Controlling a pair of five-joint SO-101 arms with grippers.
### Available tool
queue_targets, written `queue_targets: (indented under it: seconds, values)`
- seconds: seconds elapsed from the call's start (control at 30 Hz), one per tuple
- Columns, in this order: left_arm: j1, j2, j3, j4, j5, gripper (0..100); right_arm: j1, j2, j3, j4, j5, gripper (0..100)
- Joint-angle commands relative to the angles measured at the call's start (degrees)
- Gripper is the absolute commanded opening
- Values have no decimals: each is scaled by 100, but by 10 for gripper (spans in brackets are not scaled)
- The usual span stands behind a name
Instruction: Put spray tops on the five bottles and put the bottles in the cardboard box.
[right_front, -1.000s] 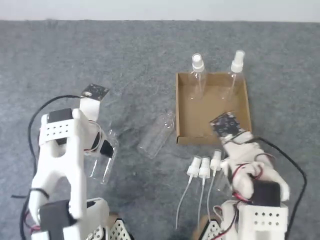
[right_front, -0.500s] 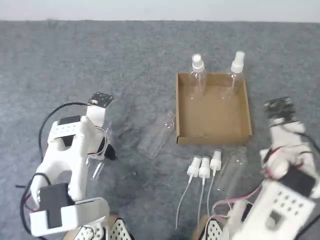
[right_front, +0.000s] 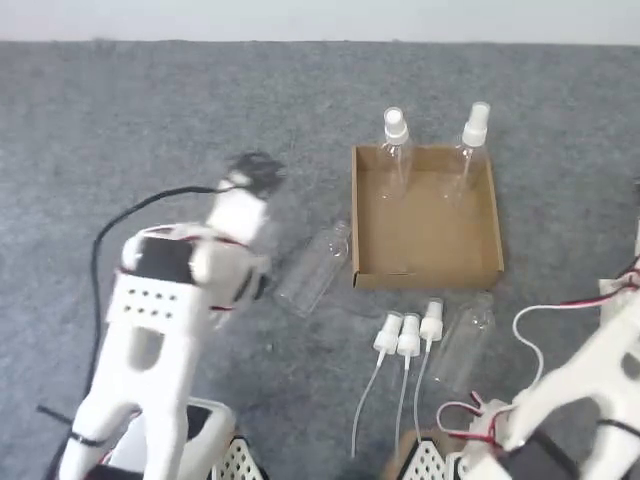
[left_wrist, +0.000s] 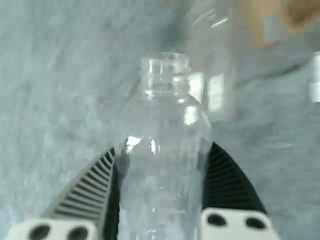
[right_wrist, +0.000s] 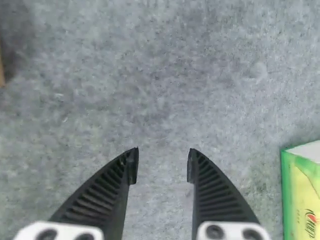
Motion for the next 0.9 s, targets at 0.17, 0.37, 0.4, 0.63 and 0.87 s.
queue_targets:
  seconds: [0.17, 0.37, 0.4, 0.63, 0.87]
  values:
    - [2075, 1398, -2598, 422, 923, 66, 734, 418, -835, -646, 79, 120]
    - [3059, 3068, -4391, 176, 958, 66, 1024, 1042, -835, -1077, 325, 120]
    - [3226, 3367, -4708, 114, 958, 66, 1024, 1095, -835, -1086, 334, 120]
    - [4044, 5275, -6809, -26, 1266, 71, 1156, 1200, -1152, -1095, 316, 120]
    - [4097, 6804, -8936, -18, 1714, 163, 1165, 1200, -1143, -1103, 325, 120]
